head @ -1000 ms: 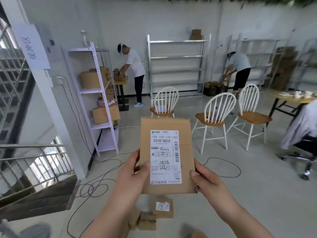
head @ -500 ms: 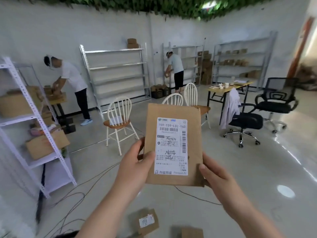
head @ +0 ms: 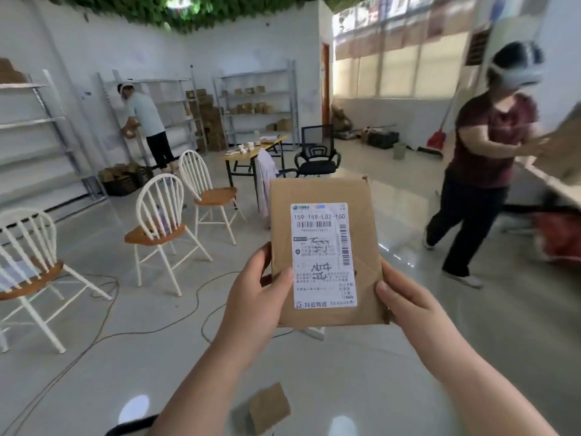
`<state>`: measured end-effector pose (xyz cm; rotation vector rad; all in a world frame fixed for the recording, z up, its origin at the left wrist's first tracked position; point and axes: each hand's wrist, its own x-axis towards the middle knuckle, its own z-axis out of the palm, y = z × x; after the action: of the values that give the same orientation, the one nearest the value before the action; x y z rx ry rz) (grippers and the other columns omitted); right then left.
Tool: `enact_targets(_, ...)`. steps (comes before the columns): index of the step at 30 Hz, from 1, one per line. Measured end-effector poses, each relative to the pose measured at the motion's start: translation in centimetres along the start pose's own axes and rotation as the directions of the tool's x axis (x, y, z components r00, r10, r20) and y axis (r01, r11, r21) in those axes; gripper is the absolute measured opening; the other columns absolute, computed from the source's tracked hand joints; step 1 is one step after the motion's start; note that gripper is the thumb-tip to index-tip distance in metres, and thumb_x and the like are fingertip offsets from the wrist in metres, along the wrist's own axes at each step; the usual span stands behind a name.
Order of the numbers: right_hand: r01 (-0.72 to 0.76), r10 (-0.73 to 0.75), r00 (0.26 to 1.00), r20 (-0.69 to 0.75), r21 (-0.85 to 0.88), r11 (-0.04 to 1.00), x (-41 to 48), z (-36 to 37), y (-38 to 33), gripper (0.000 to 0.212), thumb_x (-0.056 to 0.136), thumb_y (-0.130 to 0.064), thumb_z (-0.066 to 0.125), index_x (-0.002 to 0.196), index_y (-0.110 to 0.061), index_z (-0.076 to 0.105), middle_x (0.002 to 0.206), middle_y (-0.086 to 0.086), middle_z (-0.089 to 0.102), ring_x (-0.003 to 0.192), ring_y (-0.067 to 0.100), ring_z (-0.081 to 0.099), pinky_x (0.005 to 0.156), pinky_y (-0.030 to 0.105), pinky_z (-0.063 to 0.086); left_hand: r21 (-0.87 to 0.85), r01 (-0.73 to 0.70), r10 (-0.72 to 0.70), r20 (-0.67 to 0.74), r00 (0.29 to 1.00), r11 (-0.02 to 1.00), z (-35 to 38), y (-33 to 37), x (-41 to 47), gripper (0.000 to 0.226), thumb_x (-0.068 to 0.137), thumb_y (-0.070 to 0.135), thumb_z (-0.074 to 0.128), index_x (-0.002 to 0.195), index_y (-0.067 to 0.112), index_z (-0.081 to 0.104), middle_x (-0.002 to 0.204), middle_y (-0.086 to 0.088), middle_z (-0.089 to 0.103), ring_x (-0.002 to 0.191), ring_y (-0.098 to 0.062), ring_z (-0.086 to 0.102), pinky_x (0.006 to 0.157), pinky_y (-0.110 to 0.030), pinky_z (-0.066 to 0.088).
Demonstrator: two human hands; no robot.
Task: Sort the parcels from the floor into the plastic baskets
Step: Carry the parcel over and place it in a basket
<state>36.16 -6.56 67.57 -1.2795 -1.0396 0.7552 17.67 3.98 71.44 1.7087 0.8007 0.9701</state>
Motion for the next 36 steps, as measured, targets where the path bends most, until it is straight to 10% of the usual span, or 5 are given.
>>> enact_targets(8,-0.003,-0.009,0.979,-0.204,-0.055,0.998,-6.0,-11.3,-1.2,0.056,0.094,0.0,0.048,0.134,-0.038,0.046,0.113,-0.004,0.07,0.104,0.011,0.066,0.079,0.015,0.05,-0.111,-0.024,0.052,0.255,0.966,0.994,12.7,2.3,1.6,0.036,0.094,0.015,0.053,0.117,0.042,0.055,0.101,0.026,0.068,0.092,0.006,0.065,0.074,-0.017,0.053)
enact_targets(13,-0.03,-0.024,0.868,-0.495,-0.101,0.994,-13.1,-19.4,-2.1,0.061,0.089,-0.002,0.055,0.138,-0.037,0.042,0.126,-0.007,0.063,0.117,0.021,0.058,0.099,0.039,0.048,-0.191,-0.027,0.124,0.518,0.846,0.981,24.3,4.3,1.2,0.036,0.093,0.011,0.054,0.12,0.035,0.058,0.104,0.019,0.07,0.097,-0.002,0.066,0.083,-0.027,0.052)
enact_targets(18,-0.065,-0.033,0.698,-0.715,-0.109,0.992,-21.6,-24.8,-2.3,0.065,0.082,-0.031,0.067,0.141,-0.038,0.038,0.125,-0.008,0.064,0.114,0.018,0.061,0.096,0.038,0.049,-0.279,0.011,0.209,0.747,0.631,0.96,35.4,5.5,-2.2,0.036,0.093,0.013,0.056,0.116,0.04,0.06,0.106,0.02,0.07,0.098,-0.002,0.066,0.076,-0.017,0.054)
enact_targets(24,-0.072,-0.004,0.435,-0.9,-0.04,0.997,-30.0,-27.0,-1.6,0.053,0.086,-0.019,0.065,0.131,-0.043,0.048,0.122,-0.006,0.065,0.111,0.016,0.061,0.088,0.026,0.051,-0.294,0.061,0.259,0.909,0.328,0.954,44.2,7.1,-7.0,0.045,0.09,0.018,0.06,0.098,0.062,0.06,0.104,0.02,0.07,0.093,0.0,0.067,0.069,-0.013,0.053)
enact_targets(36,-0.164,0.061,-0.099,-0.993,0.076,0.983,-34.7,-27.6,-1.8,0.051,0.09,-0.009,0.059,0.131,-0.036,0.045,0.113,-0.022,0.066,0.102,-0.002,0.063,0.081,0.014,0.051,-0.171,0.088,0.178,0.981,-0.08,0.981,55.3,9.5,-11.3,0.044,0.09,0.024,0.06,0.127,0.045,0.051,0.102,0.015,0.071,0.09,-0.008,0.069,0.06,-0.02,0.056)
